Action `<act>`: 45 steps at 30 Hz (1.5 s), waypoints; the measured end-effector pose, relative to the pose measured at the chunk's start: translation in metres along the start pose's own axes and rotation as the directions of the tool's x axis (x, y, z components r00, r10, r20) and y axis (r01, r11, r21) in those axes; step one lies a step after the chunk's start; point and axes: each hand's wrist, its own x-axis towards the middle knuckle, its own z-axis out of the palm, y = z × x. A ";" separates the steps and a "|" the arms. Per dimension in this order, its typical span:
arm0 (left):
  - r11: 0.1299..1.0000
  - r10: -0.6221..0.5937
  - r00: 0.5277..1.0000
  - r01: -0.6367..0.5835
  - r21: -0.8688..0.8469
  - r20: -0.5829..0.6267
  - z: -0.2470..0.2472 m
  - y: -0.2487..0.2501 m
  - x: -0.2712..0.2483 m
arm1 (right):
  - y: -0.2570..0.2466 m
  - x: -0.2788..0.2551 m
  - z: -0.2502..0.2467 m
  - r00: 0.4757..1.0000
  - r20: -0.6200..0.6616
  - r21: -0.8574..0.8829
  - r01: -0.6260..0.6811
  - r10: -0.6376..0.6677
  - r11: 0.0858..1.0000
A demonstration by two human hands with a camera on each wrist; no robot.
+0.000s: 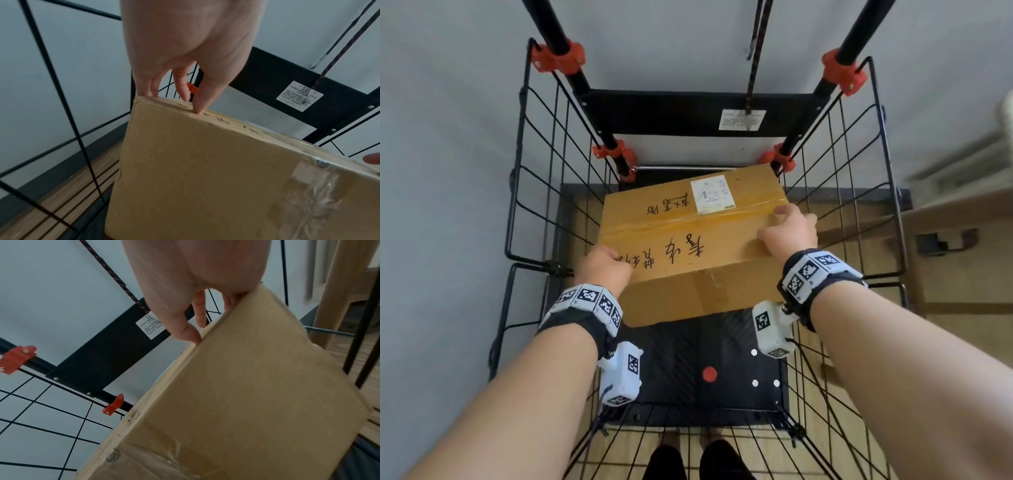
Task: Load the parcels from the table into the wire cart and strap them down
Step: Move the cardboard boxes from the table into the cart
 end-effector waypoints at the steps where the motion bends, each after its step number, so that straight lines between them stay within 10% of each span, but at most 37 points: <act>1: 1.000 0.003 1.000 -0.003 -0.014 -0.010 0.000 0.000 0.001 | -0.002 0.000 0.002 1.000 -0.025 -0.004 -0.017 0.017 1.000; 11: 0.997 0.033 0.999 -0.031 0.071 -0.031 -0.002 0.016 0.009 | 0.008 0.004 0.013 0.996 -0.022 0.034 -0.088 0.089 0.996; 26: 0.984 -0.085 0.963 0.042 0.171 0.256 0.034 -0.014 0.011 | 0.052 -0.010 0.043 0.949 0.196 -0.049 -0.241 0.246 0.969; 45: 0.938 0.298 0.940 -0.321 0.131 0.164 -0.055 0.040 -0.143 | 0.011 -0.138 -0.064 0.980 0.172 0.048 0.096 -0.102 0.994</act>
